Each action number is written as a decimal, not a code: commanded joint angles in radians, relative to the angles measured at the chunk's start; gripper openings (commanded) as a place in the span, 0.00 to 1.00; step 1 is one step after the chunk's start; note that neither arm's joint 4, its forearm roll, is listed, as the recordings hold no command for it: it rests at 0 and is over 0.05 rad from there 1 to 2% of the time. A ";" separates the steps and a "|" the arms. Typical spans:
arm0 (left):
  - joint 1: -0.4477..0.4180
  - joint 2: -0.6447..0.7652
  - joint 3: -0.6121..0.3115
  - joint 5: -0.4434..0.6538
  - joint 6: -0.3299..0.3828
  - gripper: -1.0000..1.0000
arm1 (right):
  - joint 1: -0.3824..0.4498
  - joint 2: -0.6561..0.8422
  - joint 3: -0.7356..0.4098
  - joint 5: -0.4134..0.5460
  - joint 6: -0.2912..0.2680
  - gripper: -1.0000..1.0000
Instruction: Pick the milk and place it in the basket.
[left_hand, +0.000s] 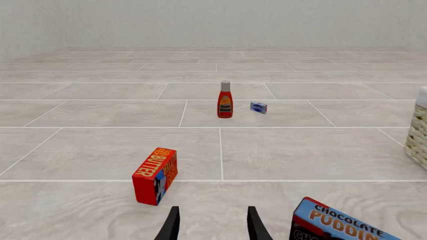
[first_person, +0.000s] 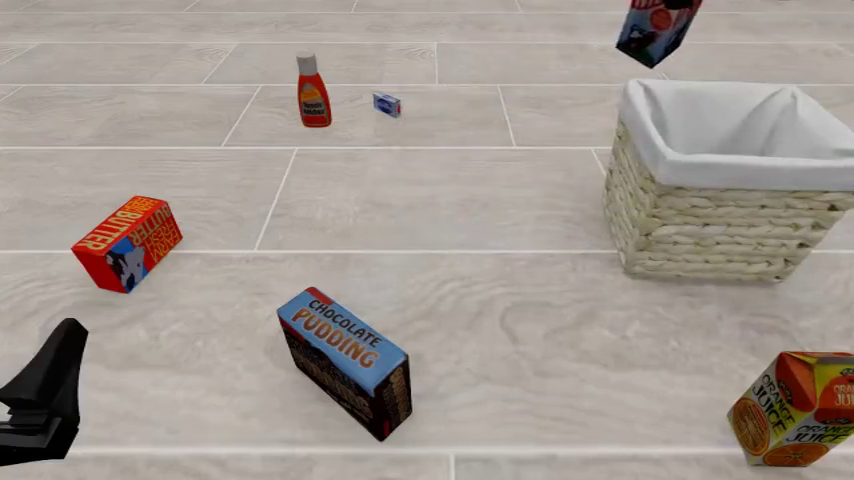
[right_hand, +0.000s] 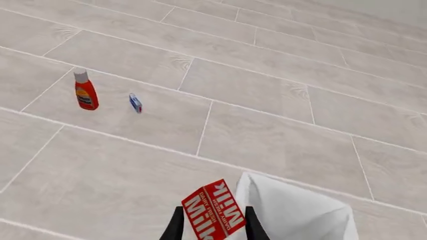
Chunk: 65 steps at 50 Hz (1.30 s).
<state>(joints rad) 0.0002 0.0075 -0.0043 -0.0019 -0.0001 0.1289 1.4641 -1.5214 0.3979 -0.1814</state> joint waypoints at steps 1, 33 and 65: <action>0.000 0.000 0.000 0.000 0.000 1.00 | -0.067 -0.033 0.016 -0.026 0.032 0.00; 0.000 0.000 0.000 0.000 0.000 1.00 | -0.193 -0.045 0.165 -0.105 0.006 0.00; 0.000 0.000 0.000 0.000 0.000 1.00 | -0.315 0.087 0.157 -0.171 -0.003 0.00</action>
<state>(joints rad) 0.0002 0.0075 -0.0043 -0.0019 -0.0001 -0.1578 1.5220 -1.3447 0.2505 -0.2123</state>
